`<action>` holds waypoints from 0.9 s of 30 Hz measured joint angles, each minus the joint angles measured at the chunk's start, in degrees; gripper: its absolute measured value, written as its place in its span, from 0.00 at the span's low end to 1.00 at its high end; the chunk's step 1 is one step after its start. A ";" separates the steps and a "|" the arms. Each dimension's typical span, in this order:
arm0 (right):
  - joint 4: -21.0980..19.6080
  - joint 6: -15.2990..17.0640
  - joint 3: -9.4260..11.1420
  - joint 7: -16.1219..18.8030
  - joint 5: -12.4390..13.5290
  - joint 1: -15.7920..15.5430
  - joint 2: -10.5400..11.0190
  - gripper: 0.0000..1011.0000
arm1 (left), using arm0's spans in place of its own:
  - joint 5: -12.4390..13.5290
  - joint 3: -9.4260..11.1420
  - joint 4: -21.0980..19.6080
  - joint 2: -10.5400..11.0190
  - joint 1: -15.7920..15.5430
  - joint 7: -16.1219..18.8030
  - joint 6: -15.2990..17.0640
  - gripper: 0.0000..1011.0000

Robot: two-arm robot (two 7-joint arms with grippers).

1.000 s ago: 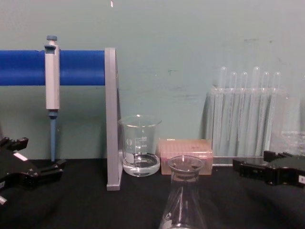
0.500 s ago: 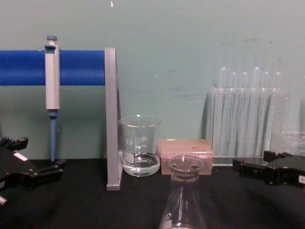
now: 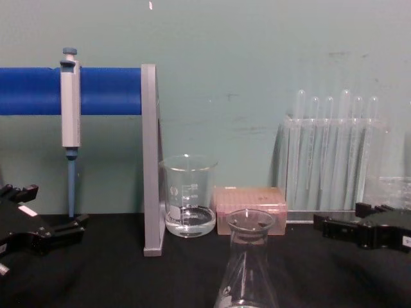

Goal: Grasp the erlenmeyer flask with one hand, shake it three times, then place it back.

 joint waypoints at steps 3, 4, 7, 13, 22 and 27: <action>0.00 0.00 0.00 0.00 0.00 0.00 0.00 0.99 | 0.00 0.00 0.00 0.00 0.00 0.00 0.00 0.99; 0.00 0.00 0.00 0.00 0.00 0.00 0.00 0.99 | 0.00 0.00 0.00 0.00 0.00 0.00 0.00 0.99; 0.00 0.00 0.00 0.00 0.00 0.00 0.00 0.99 | 0.00 0.00 0.00 0.00 0.00 0.00 0.00 0.99; 0.00 0.00 0.00 0.00 0.00 0.00 0.00 0.99 | 0.00 0.00 0.00 0.00 0.00 0.00 0.00 0.99; 0.00 0.00 0.00 0.00 0.00 0.00 0.00 0.99 | 0.00 0.00 0.00 0.00 0.00 0.00 0.00 0.99; 0.00 0.00 0.00 0.00 0.00 0.00 0.00 0.99 | 0.00 0.00 0.00 0.00 0.00 0.00 0.00 0.99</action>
